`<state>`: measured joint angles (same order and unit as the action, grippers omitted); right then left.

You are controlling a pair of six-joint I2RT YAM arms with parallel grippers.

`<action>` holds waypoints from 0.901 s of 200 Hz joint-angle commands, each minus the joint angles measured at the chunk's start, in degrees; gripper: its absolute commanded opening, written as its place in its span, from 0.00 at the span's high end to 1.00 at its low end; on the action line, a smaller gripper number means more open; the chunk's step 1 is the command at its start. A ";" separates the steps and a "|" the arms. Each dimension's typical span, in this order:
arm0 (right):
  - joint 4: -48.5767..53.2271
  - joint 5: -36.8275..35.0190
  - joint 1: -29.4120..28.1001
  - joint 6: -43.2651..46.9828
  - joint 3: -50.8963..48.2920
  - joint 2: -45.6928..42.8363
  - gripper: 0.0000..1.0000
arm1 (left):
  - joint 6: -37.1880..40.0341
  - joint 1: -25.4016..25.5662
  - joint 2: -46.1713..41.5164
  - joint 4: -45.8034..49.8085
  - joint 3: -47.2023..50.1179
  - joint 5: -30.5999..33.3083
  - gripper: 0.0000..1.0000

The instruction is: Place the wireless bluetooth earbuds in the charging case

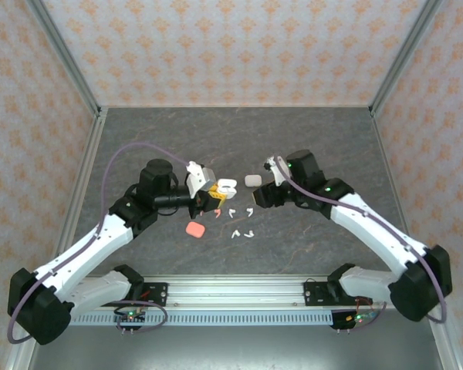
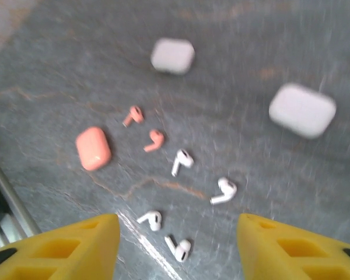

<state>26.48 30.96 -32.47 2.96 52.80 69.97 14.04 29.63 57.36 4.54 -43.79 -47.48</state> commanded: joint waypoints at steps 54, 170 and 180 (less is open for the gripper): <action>-9.66 0.91 -5.04 -3.34 3.39 18.96 0.50 | 0.66 0.20 -7.76 -2.47 2.73 0.80 1.00; -6.51 -0.65 -8.73 1.71 16.90 39.37 0.55 | 0.66 0.21 -10.21 -0.36 2.49 1.73 1.00; -6.05 -0.55 -9.14 2.03 16.75 39.75 0.55 | 0.72 0.17 -10.30 -0.33 2.48 1.78 1.00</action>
<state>18.24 30.92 -40.51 2.87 68.27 108.42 14.04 29.63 47.92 4.10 -41.06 -47.03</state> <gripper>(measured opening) 0.455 0.214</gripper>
